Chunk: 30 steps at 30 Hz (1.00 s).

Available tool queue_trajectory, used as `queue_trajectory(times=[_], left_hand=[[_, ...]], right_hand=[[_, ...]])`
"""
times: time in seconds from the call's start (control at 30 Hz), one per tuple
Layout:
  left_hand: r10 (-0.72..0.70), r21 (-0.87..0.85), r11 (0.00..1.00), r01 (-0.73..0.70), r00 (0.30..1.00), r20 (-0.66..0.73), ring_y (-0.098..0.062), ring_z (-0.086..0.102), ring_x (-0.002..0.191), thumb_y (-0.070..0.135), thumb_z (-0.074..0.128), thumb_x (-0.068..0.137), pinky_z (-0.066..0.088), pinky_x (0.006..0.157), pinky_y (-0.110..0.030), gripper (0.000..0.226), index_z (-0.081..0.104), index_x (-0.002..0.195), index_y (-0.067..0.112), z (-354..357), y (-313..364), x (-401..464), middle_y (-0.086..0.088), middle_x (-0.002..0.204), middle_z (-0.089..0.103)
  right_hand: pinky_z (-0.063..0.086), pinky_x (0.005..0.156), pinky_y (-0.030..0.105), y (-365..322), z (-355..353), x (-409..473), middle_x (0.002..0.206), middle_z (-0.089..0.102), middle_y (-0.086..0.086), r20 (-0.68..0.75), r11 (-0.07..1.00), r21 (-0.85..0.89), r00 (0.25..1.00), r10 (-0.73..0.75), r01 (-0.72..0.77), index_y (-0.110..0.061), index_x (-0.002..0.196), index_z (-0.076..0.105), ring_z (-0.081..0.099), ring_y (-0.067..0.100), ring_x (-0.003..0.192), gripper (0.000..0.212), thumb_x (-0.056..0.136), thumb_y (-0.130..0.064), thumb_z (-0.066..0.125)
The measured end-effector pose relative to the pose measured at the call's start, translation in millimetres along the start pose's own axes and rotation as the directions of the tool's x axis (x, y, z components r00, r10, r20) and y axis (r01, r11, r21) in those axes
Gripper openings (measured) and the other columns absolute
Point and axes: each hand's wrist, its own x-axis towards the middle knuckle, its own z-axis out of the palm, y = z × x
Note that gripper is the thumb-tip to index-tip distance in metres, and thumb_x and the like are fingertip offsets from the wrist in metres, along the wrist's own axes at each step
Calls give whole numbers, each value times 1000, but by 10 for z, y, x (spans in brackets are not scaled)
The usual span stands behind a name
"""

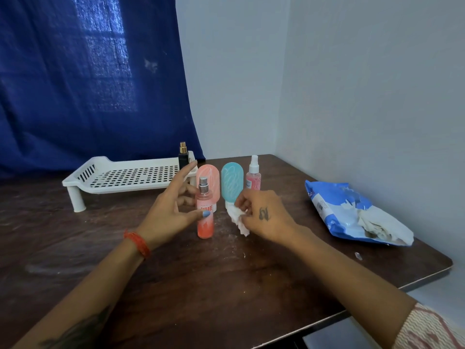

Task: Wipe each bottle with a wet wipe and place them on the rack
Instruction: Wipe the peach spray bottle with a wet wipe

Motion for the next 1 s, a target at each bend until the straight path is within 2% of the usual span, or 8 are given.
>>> queue_trajectory(times=[0.1, 0.27, 0.4, 0.5, 0.6, 0.73, 0.87, 1.0], left_hand=[[-4, 2, 1000, 4, 1000, -3, -19, 64, 92, -7, 73, 72, 56, 75, -26, 96, 25, 134, 49, 6, 1, -4, -2, 97, 55], [-21, 8, 1000, 21, 1000, 7, -20, 65, 97, -6, 75, 71, 58, 77, -33, 100, 23, 136, 50, 7, -4, -3, -4, 106, 58], [-32, -4, 999, 32, 999, 14, -21, 64, 98, -6, 76, 70, 58, 76, -33, 103, 22, 138, 48, 2, -8, 3, -7, 115, 57], [-42, -13, 999, 42, 999, 19, -20, 65, 97, -7, 76, 68, 58, 73, -33, 104, 21, 140, 45, 6, -5, 5, -6, 116, 56], [-35, -32, 999, 36, 999, 30, -12, 67, 91, -8, 76, 67, 58, 72, -28, 104, 23, 141, 42, -2, 6, -6, -2, 120, 56], [-40, -42, 998, 41, 999, 30, -4, 67, 88, -9, 76, 67, 57, 73, -25, 106, 21, 145, 37, -24, 4, -17, 7, 121, 54], [-68, -38, 997, 70, 997, 37, -17, 65, 99, -6, 79, 65, 56, 81, -37, 112, 15, 146, 38, -62, -17, 2, 1, 122, 55], [-51, 9, 999, 51, 999, 18, -15, 62, 103, 1, 83, 62, 56, 81, -35, 114, 16, 148, 36, -134, 18, 16, 1, 122, 53]], right_hand=[[46, 87, 22, 11, 25, 9, 117, 62, 3, 100, 998, -66, 995, -6, 13, -15, 116, 63, 56, 13, 102, 32, 83, -13, 65], [43, 82, 21, -102, -191, 34, 121, 61, 1, 285, 998, -53, 958, -28, 45, -16, 124, 58, 55, 10, 99, 46, 82, -31, 69], [51, 85, 25, -308, -391, 99, 119, 60, -1, 120, 979, 165, 983, -142, 122, -23, 126, 53, 59, 11, 99, 57, 74, -23, 77], [53, 76, 22, -500, -455, 193, 114, 58, -3, 128, 945, 231, 956, -264, 230, -31, 118, 53, 59, 8, 95, 58, 69, -13, 78], [51, 71, 18, -655, -423, 300, 111, 59, -4, 228, 946, 128, 920, -319, 297, -27, 113, 55, 60, 11, 94, 54, 68, -11, 78], [51, 81, 35, -718, -333, 426, 106, 62, 2, 318, 935, -21, 889, -330, 355, -22, 102, 60, 59, 18, 92, 42, 66, -13, 80], [46, 73, 29, -725, -325, 446, 95, 61, 1, 346, 926, -81, 882, -321, 369, -17, 99, 65, 55, 13, 80, 35, 68, -16, 80], [42, 65, 21, -754, -344, 476, 83, 56, -8, 359, 915, -92, 870, -338, 394, -19, 95, 66, 50, 5, 71, 33, 66, -20, 82]])
